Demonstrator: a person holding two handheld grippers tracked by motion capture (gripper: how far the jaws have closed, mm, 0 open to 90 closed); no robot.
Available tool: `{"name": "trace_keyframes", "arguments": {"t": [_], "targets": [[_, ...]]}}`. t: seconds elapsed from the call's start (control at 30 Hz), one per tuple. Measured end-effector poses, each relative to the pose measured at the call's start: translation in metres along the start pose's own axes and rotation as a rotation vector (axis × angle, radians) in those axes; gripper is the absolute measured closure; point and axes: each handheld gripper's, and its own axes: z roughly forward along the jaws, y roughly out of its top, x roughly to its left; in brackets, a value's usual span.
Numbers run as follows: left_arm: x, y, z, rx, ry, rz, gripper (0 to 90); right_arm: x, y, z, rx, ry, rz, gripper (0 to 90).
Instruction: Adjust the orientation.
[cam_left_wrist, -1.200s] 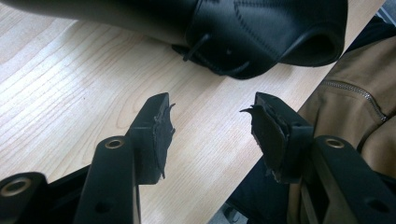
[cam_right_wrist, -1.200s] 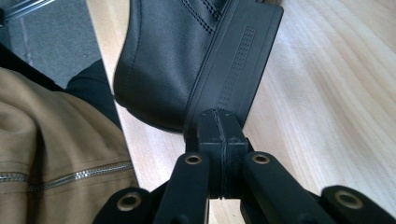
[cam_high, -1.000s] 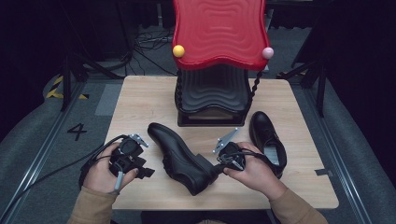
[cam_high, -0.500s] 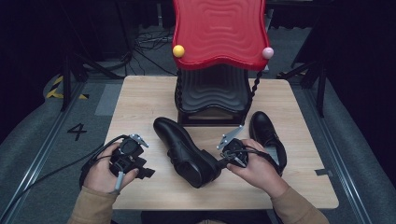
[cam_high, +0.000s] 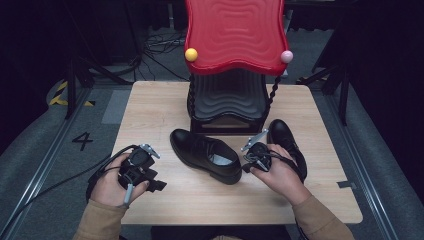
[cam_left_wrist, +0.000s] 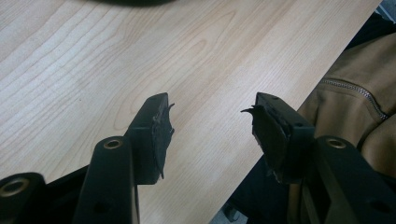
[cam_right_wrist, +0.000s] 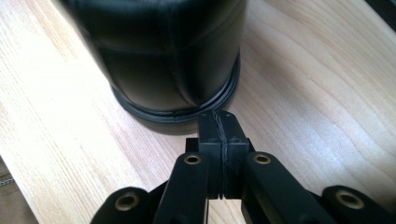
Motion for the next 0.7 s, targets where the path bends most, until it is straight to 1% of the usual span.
{"name": "trace_keyframes", "arguments": {"t": [0.03, 0.1, 0.17, 0.27, 0.3, 0.33, 0.4, 0.47, 0.53, 0.57, 0.6, 0.63, 0.67, 0.7], "targets": [[0.0, 0.0, -0.001, -0.003, 0.0, 0.005, 47.3, -0.001, 0.0, -0.001, 0.002, -0.006, 0.0, 88.8], [0.0, 0.0, -0.002, -0.007, 0.0, 0.002, 47.2, 0.0, 0.0, -0.004, -0.01, -0.002, 0.008, 87.5], [0.001, -0.001, -0.003, -0.009, 0.003, -0.002, 47.3, 0.001, 0.0, -0.007, -0.018, -0.004, -0.002, 85.9], [0.001, -0.001, -0.003, -0.014, 0.001, -0.006, 47.3, 0.003, 0.001, -0.016, -0.04, -0.01, -0.008, 83.0], [0.001, -0.001, -0.003, -0.014, 0.002, -0.004, 47.3, 0.004, 0.001, -0.022, -0.049, -0.014, -0.013, 81.2], [0.001, -0.001, -0.003, -0.014, 0.001, -0.006, 47.3, 0.005, 0.002, -0.025, -0.059, -0.013, -0.009, 80.6], [0.002, -0.002, -0.004, -0.014, 0.003, -0.005, 47.4, 0.008, 0.003, -0.035, -0.085, -0.004, -0.02, 79.7], [0.002, -0.002, -0.004, -0.014, 0.005, -0.009, 47.3, 0.013, 0.006, -0.045, -0.108, 0.0, -0.042, 77.7], [0.002, -0.002, -0.005, -0.015, 0.006, -0.008, 47.4, 0.018, 0.009, -0.051, -0.122, 0.01, -0.067, 76.3], [0.002, -0.002, -0.005, -0.015, 0.006, -0.008, 47.4, 0.018, 0.009, -0.051, -0.122, 0.01, -0.067, 76.3], [0.002, -0.001, -0.005, -0.013, 0.008, 0.001, 47.4, 0.021, 0.012, -0.052, -0.123, 0.014, -0.083, 75.2], [0.001, -0.001, -0.004, -0.014, 0.006, -0.003, 47.3, 0.026, 0.018, -0.052, -0.114, 0.022, -0.107, 72.6], [0.0, -0.001, -0.004, -0.014, 0.004, -0.006, 47.3, 0.028, 0.021, -0.051, -0.109, 0.022, -0.12, 72.0], [0.0, -0.001, -0.004, -0.014, 0.004, -0.006, 47.3, 0.028, 0.021, -0.051, -0.109, 0.022, -0.12, 72.0]]}}
